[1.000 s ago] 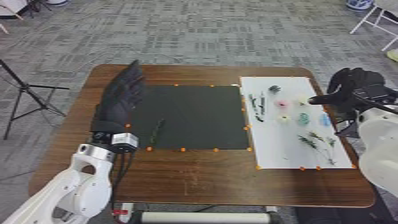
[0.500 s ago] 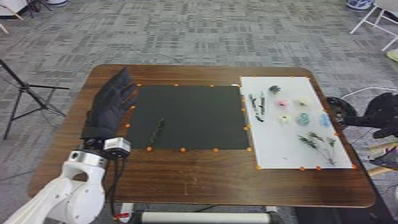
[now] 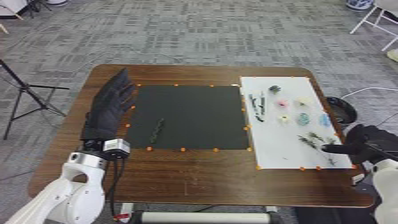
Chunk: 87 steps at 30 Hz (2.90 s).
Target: Arrange flowers
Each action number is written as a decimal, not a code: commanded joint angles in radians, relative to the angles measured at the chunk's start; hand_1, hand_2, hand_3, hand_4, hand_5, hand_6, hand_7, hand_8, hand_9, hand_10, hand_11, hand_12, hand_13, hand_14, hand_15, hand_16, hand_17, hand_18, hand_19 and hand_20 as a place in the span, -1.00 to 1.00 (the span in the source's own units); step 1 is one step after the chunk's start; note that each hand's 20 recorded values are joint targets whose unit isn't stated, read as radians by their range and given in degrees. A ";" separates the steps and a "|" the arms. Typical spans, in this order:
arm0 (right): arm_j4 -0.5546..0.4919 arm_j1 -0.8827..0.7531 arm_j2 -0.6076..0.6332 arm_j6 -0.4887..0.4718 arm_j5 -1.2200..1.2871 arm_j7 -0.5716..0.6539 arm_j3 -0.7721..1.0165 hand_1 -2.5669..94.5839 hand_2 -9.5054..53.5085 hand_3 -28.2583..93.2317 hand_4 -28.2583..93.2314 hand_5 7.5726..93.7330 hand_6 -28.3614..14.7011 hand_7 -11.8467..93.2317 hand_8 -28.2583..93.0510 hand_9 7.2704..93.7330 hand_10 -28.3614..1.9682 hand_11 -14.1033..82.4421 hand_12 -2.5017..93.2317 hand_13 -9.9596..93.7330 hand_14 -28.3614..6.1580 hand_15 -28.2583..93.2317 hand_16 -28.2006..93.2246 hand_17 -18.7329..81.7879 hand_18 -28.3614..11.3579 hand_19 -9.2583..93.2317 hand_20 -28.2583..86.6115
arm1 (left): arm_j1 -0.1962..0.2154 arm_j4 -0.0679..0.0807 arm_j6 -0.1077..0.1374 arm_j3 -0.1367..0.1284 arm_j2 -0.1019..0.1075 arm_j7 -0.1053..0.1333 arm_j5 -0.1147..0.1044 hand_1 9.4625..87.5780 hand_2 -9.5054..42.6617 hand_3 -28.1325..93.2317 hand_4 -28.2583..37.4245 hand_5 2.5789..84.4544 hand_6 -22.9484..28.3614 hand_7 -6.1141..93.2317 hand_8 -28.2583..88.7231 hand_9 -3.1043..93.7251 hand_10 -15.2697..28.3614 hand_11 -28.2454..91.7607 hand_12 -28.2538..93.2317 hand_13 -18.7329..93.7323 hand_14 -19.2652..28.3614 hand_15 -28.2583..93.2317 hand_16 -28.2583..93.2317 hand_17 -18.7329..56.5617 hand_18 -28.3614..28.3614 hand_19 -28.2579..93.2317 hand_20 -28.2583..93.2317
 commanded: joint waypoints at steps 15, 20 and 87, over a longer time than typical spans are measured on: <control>0.123 0.236 0.033 -0.052 -0.007 0.036 -0.269 -0.10 -1.00 0.13 -1.00 0.31 0.27 -0.05 -0.74 0.39 0.00 0.52 -0.08 0.52 0.16 0.90 -0.09 -0.15 -0.52 0.46 0.05 | 0.026 -0.013 0.004 -0.021 -0.003 0.002 -0.003 -0.55 -0.85 0.54 -0.89 -0.49 -0.07 -0.57 -0.64 -0.61 0.10 -0.32 -0.17 -0.46 0.29 -0.29 -0.37 -0.88 0.65 0.01 -0.33; 0.145 0.299 0.034 -0.045 -0.002 0.027 -0.341 -0.29 -1.00 0.68 -1.00 0.39 0.32 -0.03 -0.75 0.45 0.08 0.52 -0.10 0.56 0.21 0.89 -0.09 -0.14 -0.50 0.46 0.05 | 0.020 -0.010 0.000 -0.019 -0.008 0.000 -0.004 -0.55 -0.85 0.54 -0.89 -0.49 -0.07 -0.57 -0.64 -0.61 0.11 -0.32 -0.17 -0.46 0.29 -0.29 -0.37 -0.87 0.65 0.00 -0.33; 0.558 1.423 -0.663 0.036 -0.088 0.032 -1.560 -0.16 -1.00 0.86 -0.70 0.86 0.45 -0.01 -0.12 0.99 0.42 0.62 -0.11 0.96 0.37 0.93 -0.05 0.13 -0.34 0.72 -0.02 | 0.263 -0.058 0.033 -0.153 -0.027 0.036 -0.056 -0.57 -0.88 0.56 -0.94 -0.49 -0.06 -0.56 -0.64 -0.61 0.10 -0.31 -0.17 -0.46 0.27 -0.29 -0.36 -0.86 0.63 -0.02 -0.32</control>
